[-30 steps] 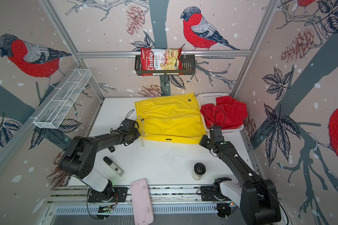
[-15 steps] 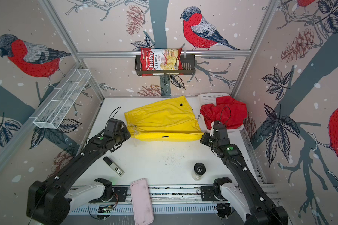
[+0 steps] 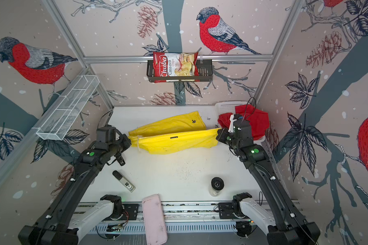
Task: Fold and stack the shorts
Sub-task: 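Carry the held edge away from the robot with both grippers, folding the shorts over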
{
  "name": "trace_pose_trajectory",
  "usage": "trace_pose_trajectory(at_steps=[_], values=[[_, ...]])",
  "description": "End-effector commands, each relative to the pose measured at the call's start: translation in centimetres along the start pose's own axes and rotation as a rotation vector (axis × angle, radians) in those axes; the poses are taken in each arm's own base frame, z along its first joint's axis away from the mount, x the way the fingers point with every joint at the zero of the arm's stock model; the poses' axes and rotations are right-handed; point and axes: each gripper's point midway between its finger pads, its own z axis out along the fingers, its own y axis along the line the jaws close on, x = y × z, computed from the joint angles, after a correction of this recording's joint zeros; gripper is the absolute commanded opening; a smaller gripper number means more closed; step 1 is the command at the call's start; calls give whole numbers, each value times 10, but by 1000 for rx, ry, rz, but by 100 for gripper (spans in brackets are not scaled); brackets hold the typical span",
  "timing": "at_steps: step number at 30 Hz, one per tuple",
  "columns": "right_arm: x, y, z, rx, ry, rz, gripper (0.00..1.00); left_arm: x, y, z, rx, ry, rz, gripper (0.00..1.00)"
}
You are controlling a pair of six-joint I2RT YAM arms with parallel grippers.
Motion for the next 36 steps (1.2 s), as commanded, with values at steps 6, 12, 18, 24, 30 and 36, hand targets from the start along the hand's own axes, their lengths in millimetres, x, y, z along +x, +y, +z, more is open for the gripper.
trace_pose_trajectory(at_steps=[6, 12, 18, 24, 30, 36], values=[[-57, -17, 72, 144, -93, -68, 0, -31, 26, 44, -72, -2, -74, 0], [-77, -16, 133, 145, -54, -86, 0, -53, 39, 65, -118, 1, -112, 0], [-107, -12, 188, 151, -109, -105, 0, -75, 46, 86, -170, 6, -130, 0], [-93, -21, 283, 271, -92, -192, 0, -97, 70, 113, -349, 5, -136, 0], [-54, -38, 360, 306, 17, -213, 0, -86, 89, 162, -419, 102, -160, 0], [2, -59, 378, 319, 124, -200, 0, -65, 108, 191, -485, 158, -146, 0]])
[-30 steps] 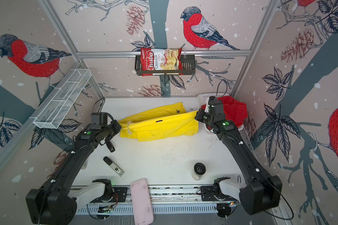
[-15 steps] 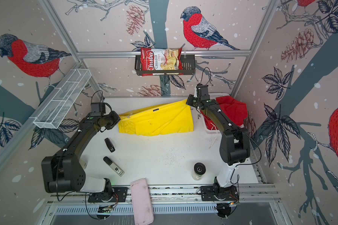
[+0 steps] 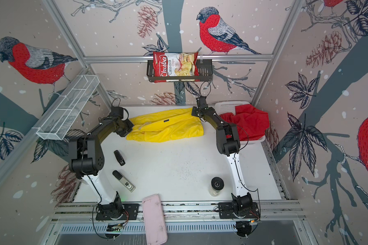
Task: Fold and stack the shorts
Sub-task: 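Carry the held edge away from the robot with both grippers, folding the shorts over, then lay the folded edge down with both grippers and open them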
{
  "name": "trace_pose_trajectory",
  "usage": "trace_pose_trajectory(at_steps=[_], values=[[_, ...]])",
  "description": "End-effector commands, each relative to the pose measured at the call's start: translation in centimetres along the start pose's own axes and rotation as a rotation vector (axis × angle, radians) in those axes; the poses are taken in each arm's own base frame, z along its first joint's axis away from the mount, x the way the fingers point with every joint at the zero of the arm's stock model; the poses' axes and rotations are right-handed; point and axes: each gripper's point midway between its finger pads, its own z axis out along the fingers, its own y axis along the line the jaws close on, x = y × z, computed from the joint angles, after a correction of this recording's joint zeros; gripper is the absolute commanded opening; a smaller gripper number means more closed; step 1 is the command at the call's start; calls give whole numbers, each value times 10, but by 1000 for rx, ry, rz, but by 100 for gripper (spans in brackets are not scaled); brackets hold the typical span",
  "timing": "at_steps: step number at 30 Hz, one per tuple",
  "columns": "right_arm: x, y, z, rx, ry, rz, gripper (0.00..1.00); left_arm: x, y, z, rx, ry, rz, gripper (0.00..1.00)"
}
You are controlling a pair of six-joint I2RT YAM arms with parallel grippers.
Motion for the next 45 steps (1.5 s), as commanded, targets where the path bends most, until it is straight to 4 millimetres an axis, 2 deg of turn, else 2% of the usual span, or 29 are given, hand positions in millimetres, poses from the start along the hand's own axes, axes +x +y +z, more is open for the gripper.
trace_pose_trajectory(at_steps=[1, 6, 9, 13, 17, 20, 22, 24, 27, 31, 33, 35, 37, 39, 45], values=[[8, -35, 4, 171, -36, 11, 0, -6, 41, 7, -203, -52, 11, 0], [57, -34, 0, 156, 23, 29, 0, -1, 36, 8, -231, -57, 62, 0], [86, -36, -16, 186, 33, 16, 0, 12, 27, 2, -243, -52, 106, 0], [117, -51, -58, 191, -9, 74, 0, 47, 24, 1, -198, 32, 127, 0], [147, -77, -105, 227, -18, 134, 0, 87, 39, -8, -189, 100, 160, 0], [155, -88, -135, 229, -35, 171, 0, 99, 47, -22, -182, 98, 174, 0], [148, -89, -149, 232, -51, 172, 0, 91, 42, -35, -162, 59, 179, 0], [133, -85, -163, 232, -81, 162, 0, 78, 28, -52, -122, 16, 178, 0], [95, -74, -189, 222, -161, 145, 0, 56, -3, -84, -33, -50, 175, 0], [28, -56, -235, 209, -307, 141, 0, 32, -42, -124, 111, -129, 178, 0], [1, -49, -254, 204, -375, 139, 0, 26, -53, -132, 155, -150, 181, 0], [-18, -46, -264, 222, -419, 132, 0, 22, -59, -133, 165, -155, 180, 0], [-28, -49, -262, 242, -432, 128, 0, 19, -63, -126, 163, -147, 177, 0], [-31, -54, -252, 261, -428, 121, 0, 18, -67, -116, 164, -130, 172, 0], [-17, -73, -186, 310, -318, 113, 0, 11, -80, -74, 147, -89, 151, 0]])
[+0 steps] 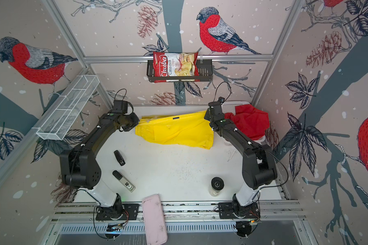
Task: Fold and stack the shorts
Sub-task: 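Lay the folded edge down with both grippers and open them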
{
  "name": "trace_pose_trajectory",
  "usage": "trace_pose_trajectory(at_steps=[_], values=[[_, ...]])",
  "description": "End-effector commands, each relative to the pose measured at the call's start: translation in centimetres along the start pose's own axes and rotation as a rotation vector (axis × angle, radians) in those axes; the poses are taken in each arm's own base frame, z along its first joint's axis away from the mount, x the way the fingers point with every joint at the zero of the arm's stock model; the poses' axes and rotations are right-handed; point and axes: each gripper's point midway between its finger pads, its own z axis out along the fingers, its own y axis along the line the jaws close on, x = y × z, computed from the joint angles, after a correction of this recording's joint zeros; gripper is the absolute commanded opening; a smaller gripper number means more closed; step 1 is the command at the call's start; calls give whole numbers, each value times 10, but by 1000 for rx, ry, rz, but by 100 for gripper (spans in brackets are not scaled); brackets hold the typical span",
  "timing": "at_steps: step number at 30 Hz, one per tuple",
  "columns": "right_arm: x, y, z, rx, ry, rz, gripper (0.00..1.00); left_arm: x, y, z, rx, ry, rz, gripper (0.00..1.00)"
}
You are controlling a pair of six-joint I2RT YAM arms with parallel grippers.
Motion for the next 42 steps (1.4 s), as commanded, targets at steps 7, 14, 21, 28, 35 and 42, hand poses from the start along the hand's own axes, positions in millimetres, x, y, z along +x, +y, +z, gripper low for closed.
trace_pose_trajectory(at_steps=[7, 14, 21, 28, 35, 42], values=[[26, -24, 88, 143, 84, -66, 0, -34, 12, 62, -155, -15, 3, 6], [17, -15, 127, 142, 87, -95, 31, -54, -2, 93, -149, -9, 14, 58], [-9, 6, 105, 86, 65, -119, 47, -72, -18, 69, -130, -50, 41, 55], [63, 16, 16, -3, 207, -133, 59, -13, 20, 59, -157, 26, 48, 55], [138, -32, -42, -8, 339, -15, 64, 28, 57, 76, -219, 100, 20, 61], [168, -56, -50, -24, 388, 26, 67, 41, 66, 86, -213, 99, -21, 61]])
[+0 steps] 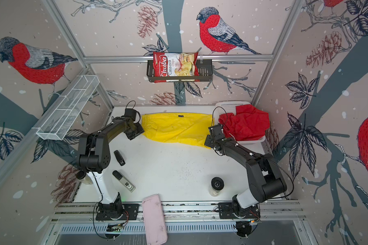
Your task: Fold and stack the shorts
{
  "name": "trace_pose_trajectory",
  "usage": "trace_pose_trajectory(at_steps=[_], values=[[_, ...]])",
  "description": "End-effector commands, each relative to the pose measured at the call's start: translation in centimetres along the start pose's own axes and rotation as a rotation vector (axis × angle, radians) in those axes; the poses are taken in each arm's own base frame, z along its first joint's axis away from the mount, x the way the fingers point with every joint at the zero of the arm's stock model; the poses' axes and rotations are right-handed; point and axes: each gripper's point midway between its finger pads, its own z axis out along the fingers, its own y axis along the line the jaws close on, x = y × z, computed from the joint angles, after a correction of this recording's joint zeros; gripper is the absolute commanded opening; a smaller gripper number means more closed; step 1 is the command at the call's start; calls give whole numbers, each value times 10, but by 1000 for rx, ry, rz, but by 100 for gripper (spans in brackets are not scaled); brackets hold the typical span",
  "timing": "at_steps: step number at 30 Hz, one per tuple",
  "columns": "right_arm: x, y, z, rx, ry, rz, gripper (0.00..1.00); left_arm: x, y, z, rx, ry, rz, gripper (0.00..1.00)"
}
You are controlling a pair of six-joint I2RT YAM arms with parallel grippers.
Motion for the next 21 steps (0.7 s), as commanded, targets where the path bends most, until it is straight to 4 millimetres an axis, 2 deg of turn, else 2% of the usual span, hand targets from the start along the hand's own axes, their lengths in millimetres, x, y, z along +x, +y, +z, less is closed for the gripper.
trace_pose_trajectory(at_steps=[1, 4, 7, 12, 15, 17, 21], values=[[-2, 1, 4, -48, -12, 44, 66, -4, -6, 1, 47, -30, -45, 61], [-4, -3, 10, -64, -9, 68, 65, -6, -20, 0, 130, -52, -72, 61], [-3, 2, 19, -109, 18, 87, 60, -9, -29, -1, 188, -70, -99, 62], [1, 26, 27, -192, 55, 74, 41, -17, -31, 5, 187, -95, -109, 62], [7, 36, 27, -212, 85, 49, 17, -21, -28, 15, 149, -94, -115, 57], [12, 36, 22, -206, 93, 33, 5, -25, -27, 23, 133, -89, -119, 49], [27, 24, 8, -175, 106, 8, 1, -31, -28, 41, 85, -65, -122, 41]])
